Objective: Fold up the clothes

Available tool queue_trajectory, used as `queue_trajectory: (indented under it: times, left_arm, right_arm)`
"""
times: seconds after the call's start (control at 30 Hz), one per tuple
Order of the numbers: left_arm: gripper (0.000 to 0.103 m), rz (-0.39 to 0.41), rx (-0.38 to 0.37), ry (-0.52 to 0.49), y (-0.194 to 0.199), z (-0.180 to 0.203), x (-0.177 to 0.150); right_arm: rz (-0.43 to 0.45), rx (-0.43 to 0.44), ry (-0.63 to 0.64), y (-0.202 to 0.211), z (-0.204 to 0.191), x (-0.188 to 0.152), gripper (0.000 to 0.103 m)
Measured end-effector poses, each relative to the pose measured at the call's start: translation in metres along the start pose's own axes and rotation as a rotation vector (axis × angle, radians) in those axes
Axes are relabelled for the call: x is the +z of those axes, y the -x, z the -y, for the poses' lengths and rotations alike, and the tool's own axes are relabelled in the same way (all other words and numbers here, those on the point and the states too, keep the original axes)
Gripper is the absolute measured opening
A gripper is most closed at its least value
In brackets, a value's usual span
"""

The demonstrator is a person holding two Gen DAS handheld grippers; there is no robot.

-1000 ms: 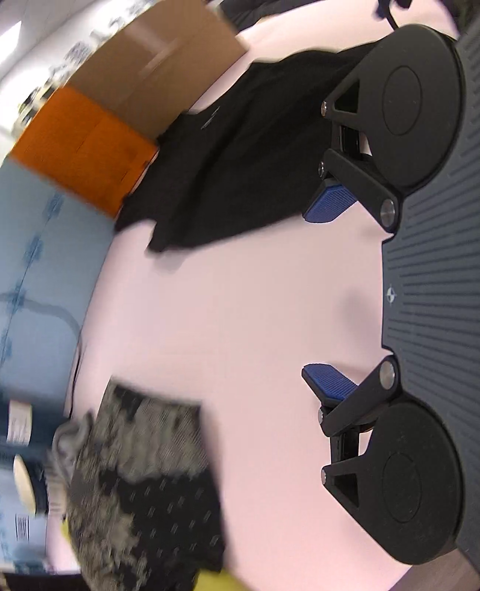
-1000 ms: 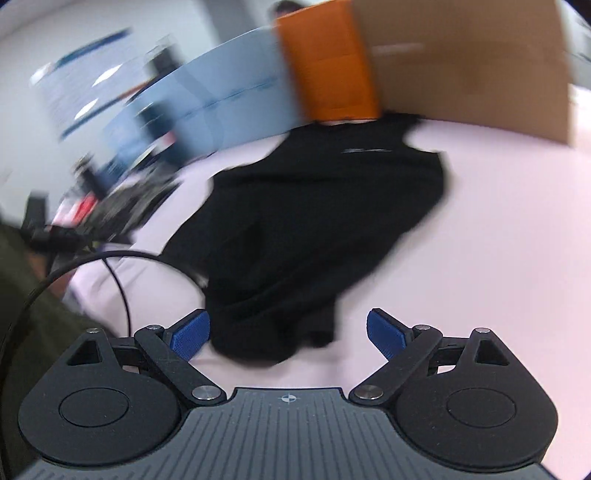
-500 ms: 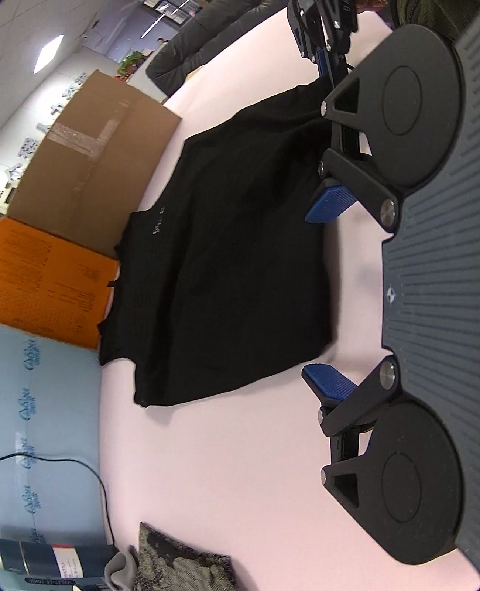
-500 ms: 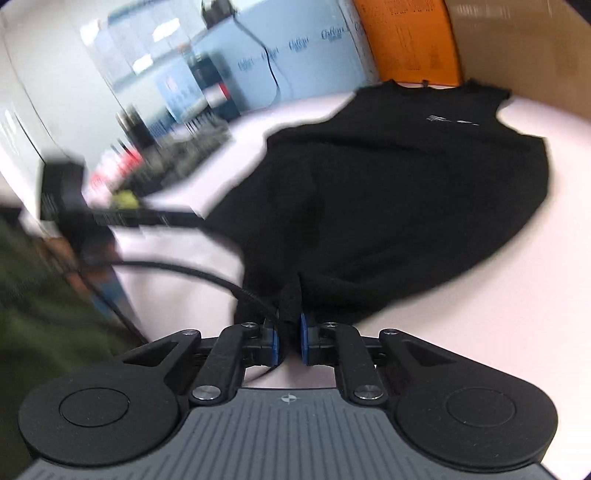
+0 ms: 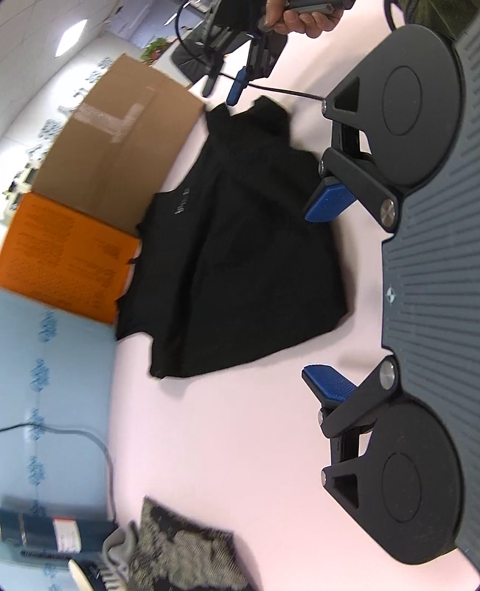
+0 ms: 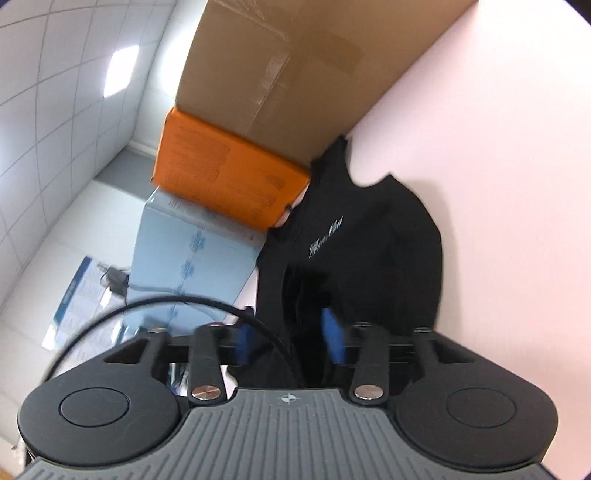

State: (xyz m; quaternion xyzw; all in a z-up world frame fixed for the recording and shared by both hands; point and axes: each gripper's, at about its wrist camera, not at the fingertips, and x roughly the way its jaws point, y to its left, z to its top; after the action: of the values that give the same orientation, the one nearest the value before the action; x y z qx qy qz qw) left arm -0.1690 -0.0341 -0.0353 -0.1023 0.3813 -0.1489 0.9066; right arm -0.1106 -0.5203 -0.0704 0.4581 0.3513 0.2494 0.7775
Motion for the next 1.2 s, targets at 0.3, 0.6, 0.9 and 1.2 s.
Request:
queue_trajectory:
  times: [0.3, 0.6, 0.9, 1.2]
  left_arm:
    - [0.049, -0.004, 0.079, -0.109, -0.044, 0.013, 0.017]
    - [0.056, 0.171, 0.225, 0.04, -0.073, -0.005, 0.116]
    - [0.07, 0.055, -0.005, -0.332, -0.014, 0.028, 0.046]
    - [0.084, -0.014, 0.043, -0.326, -0.042, 0.06, -0.009]
  right_arm:
    - [-0.413, -0.353, 0.674, 0.068, -0.042, -0.026, 0.083]
    - [-0.461, -0.778, 0.99, 0.113, -0.032, -0.051, 0.086]
    - [-0.148, -0.681, 0.826, 0.129, -0.033, -0.06, 0.086]
    - [-0.184, -0.492, 0.775, 0.071, -0.045, -0.072, 0.091]
